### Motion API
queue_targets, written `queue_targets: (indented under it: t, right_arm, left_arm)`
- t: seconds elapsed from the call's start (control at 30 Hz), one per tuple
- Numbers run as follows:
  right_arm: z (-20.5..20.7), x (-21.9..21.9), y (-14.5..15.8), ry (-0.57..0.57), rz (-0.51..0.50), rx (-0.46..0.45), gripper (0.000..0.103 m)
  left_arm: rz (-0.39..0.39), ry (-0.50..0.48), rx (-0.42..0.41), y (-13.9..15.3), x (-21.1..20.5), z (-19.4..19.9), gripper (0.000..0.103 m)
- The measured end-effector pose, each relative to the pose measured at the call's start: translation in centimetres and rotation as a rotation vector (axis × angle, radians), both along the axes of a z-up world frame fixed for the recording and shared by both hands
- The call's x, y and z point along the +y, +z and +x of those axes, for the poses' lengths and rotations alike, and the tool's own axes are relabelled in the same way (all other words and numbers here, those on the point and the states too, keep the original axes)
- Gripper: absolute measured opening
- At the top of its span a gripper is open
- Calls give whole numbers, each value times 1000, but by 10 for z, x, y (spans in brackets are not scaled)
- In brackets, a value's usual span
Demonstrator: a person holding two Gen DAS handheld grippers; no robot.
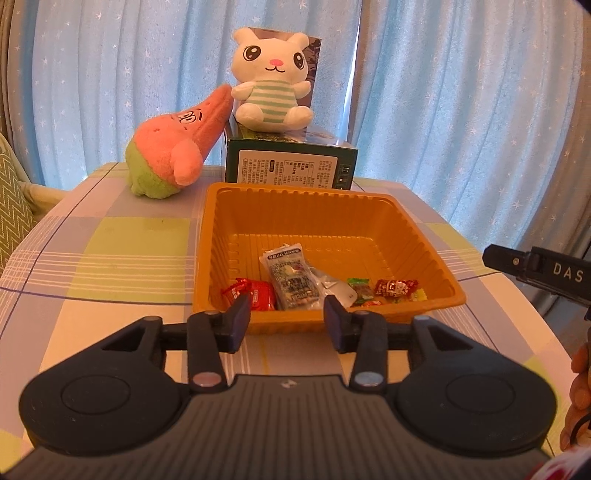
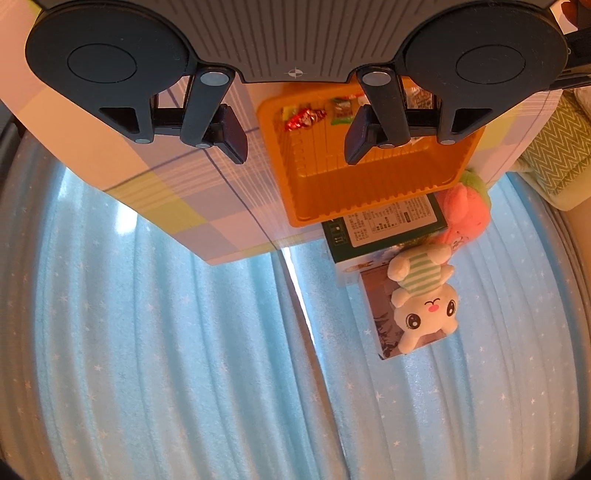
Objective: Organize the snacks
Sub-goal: 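Move both open tools back from the tray toward the remaining red packet and clear candy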
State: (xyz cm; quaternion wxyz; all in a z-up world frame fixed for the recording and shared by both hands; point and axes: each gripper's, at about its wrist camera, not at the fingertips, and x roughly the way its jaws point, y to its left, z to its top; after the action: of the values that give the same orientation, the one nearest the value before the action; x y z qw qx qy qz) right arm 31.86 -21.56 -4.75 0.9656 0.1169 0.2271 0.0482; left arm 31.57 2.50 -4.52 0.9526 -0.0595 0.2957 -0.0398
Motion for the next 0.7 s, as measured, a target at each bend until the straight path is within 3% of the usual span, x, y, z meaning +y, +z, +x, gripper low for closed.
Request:
queue_targets:
  t: [0.3, 0.7]
  right_arm:
    - [-69, -17, -8, -3, -7, 65, 58]
    - [-140, -8, -57, 224, -161, 175, 58]
  left_arm:
    - [-8, -13, 24, -3, -7, -57, 51]
    - [4, -41, 110, -31, -12, -131, 55]
